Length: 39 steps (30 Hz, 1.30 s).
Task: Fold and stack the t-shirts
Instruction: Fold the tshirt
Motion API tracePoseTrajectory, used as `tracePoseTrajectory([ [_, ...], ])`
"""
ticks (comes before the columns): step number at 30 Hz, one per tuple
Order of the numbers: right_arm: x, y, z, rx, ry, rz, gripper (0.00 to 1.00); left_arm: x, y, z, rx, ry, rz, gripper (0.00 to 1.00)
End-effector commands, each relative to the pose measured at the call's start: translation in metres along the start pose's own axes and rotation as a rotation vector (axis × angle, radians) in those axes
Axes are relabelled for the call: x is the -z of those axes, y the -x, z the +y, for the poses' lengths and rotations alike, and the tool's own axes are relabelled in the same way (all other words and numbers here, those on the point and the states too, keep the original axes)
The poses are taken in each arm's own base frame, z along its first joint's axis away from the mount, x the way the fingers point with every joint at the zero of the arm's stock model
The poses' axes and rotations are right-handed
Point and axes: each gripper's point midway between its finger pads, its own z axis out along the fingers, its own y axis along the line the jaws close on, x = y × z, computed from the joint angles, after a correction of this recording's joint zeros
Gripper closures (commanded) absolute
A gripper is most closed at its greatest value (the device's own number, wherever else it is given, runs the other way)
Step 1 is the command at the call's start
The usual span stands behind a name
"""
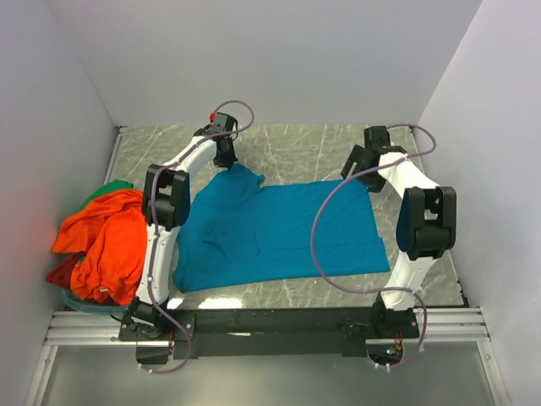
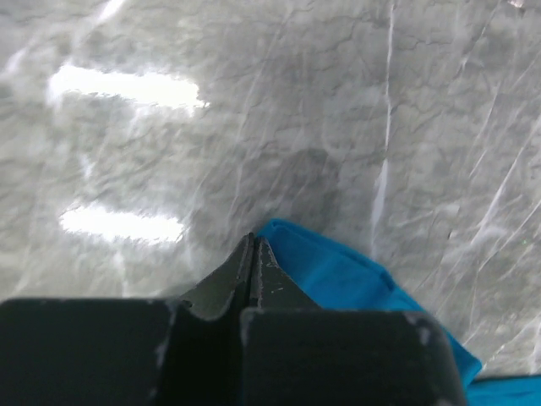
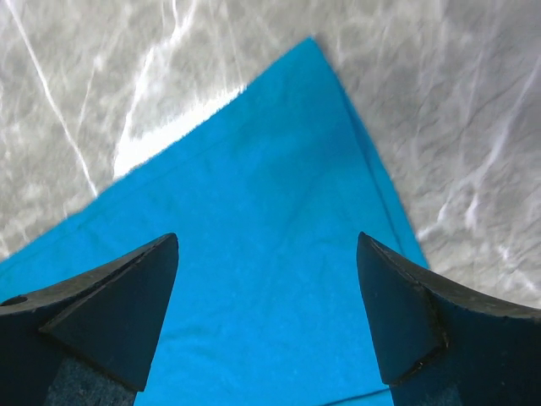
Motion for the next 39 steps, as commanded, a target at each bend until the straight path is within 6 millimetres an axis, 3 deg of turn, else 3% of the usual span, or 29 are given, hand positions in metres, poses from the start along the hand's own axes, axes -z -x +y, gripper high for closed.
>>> tracePoseTrajectory([
  [1, 0.006, 0.032, -0.002, 0.010, -0.054, -0.066, 0.08, 0.049, 0.050, -0.010, 0.007, -0.029, -0.168, 1.00],
  [9, -0.024, 0.042, -0.007, 0.028, -0.148, -0.025, 0.09, 0.069, 0.049, -0.011, -0.002, -0.075, -0.199, 1.00],
  [16, -0.044, 0.069, -0.003, 0.043, -0.189, -0.060, 0.16, 0.084, 0.036, -0.011, 0.007, -0.105, -0.179, 1.00],
  [20, -0.058, 0.069, -0.006, 0.053, -0.215, -0.038, 0.27, 0.090, 0.029, -0.009, 0.012, -0.115, -0.173, 1.00],
  [39, -0.089, 0.049, -0.017, 0.092, -0.253, 0.017, 0.37, 0.098, -0.007, -0.004, 0.030, -0.159, -0.112, 1.00],
])
